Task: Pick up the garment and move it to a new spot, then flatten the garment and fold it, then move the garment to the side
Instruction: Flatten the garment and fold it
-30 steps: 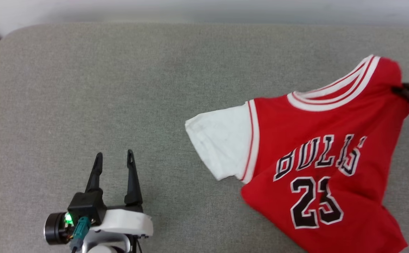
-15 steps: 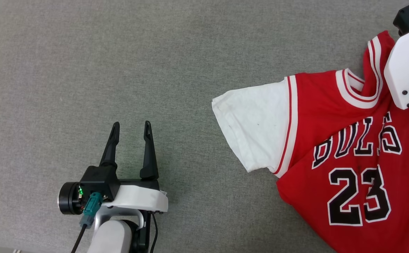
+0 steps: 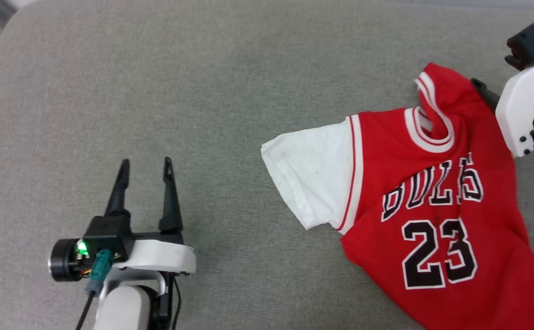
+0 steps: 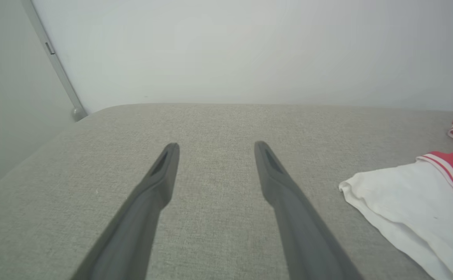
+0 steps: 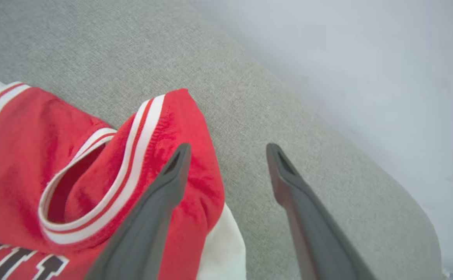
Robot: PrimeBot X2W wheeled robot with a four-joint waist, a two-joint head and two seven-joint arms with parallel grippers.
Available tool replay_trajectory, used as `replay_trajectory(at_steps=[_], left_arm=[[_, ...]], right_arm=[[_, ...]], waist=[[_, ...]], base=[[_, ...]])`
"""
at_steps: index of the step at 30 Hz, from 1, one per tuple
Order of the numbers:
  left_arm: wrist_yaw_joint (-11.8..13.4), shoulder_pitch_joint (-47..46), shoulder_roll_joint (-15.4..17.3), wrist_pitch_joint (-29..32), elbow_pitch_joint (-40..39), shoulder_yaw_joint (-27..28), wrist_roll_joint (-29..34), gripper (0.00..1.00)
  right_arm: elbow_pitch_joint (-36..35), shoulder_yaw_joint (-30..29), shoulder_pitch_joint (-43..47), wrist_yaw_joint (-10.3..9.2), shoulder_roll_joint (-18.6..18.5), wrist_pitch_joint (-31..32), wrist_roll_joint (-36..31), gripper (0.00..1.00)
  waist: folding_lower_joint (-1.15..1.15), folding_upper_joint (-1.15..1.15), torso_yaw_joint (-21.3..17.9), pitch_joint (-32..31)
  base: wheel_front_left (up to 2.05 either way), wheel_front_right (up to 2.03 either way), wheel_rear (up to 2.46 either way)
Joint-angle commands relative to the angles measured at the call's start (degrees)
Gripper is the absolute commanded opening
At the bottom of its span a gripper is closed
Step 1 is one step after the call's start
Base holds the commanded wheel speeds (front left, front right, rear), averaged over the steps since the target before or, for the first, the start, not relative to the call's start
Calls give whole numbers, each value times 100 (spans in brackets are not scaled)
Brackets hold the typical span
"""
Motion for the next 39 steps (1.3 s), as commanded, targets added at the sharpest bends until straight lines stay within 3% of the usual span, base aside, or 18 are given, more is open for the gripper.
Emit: replay_trajectory(at_steps=[1,7,13,17,21,24,30,39], left_arm=[[-27,24,42,-15,-26,77,45,100],[-235,-158,277,-15,0,340,199,100],[-493,-607,654,-15,99,337,373,100],[-736,-1028,864,78,365,190,446,100],[-1066,-1591,960,284,575,64,258,100],[-1223,-2035,1126,493,682,-41,188,100],[-1400,-2861,1492,1581,999,-597,-349,100],[-1404,-3895,2426,4095,1166,-2773,-2263,100]], right_arm=[[-62,-9,170,-4,30,-197,-57,100],[-278,-671,528,-4,9,-1517,-440,100],[-414,-2298,1297,-5,412,-2951,-1187,100],[-936,-3516,2076,-4,885,-3170,-2045,100],[-2020,-4674,3091,-4,1512,-3173,-2788,100],[-2756,-5092,3746,-4,1872,-3176,-3253,100],[-3753,-5557,4590,-4,2371,-3177,-3671,100],[-4359,-5731,5190,-4,2847,-3178,-3860,100]], waist=[[0,0,-203,-222],[0,0,-535,-489],[0,0,-820,-645],[0,0,-942,-690],[0,0,-1010,-672],[0,0,-1050,-630],[0,0,-1109,-525],[0,0,-1273,-389]], base=[[0,0,0],[0,0,0],[0,0,0],[0,0,0],[0,0,0],[0,0,0],[0,0,0],[0,0,0]])
